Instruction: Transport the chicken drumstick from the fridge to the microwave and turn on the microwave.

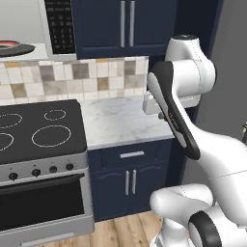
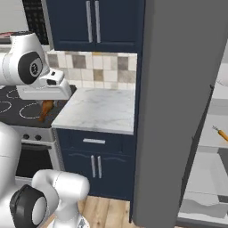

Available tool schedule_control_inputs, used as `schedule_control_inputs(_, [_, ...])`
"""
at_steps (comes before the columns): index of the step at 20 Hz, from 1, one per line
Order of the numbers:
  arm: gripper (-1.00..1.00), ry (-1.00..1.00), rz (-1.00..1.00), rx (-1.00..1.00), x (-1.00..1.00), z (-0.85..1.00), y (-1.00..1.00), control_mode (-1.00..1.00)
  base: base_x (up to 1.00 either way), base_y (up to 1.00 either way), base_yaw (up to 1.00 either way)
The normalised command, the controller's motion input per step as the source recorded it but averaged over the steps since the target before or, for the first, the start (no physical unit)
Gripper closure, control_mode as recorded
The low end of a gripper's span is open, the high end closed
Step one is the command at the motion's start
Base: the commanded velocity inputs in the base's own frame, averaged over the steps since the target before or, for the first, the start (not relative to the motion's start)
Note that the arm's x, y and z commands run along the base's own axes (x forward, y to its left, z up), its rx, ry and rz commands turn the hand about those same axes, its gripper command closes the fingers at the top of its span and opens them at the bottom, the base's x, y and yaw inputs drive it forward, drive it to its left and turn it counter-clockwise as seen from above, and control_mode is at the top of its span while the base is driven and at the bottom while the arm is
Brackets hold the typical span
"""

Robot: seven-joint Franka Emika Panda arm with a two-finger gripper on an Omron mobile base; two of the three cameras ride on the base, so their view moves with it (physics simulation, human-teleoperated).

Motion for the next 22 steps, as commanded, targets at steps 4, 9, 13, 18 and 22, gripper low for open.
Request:
schedule_control_inputs(4, [1.0,0.0,0.0,0.0,0.0,0.0,0.0,1.0,0.2,0.52,-0.08])
schedule_control_inputs(9, [1.0,0.0,0.0,0.0,0.0,0.0,0.0,1.0,0.25,0.51,-0.02])
schedule_control_inputs(13, [1.0,0.0,0.0,0.0,0.0,0.0,0.0,1.0,0.27,0.54,0.0])
schedule_control_inputs(18, [1.0,0.0,0.0,0.0,0.0,0.0,0.0,1.0,0.39,0.52,0.0])
schedule_control_inputs(22, [1.0,0.0,0.0,0.0,0.0,0.0,0.0,1.0,0.47,0.45,0.0])
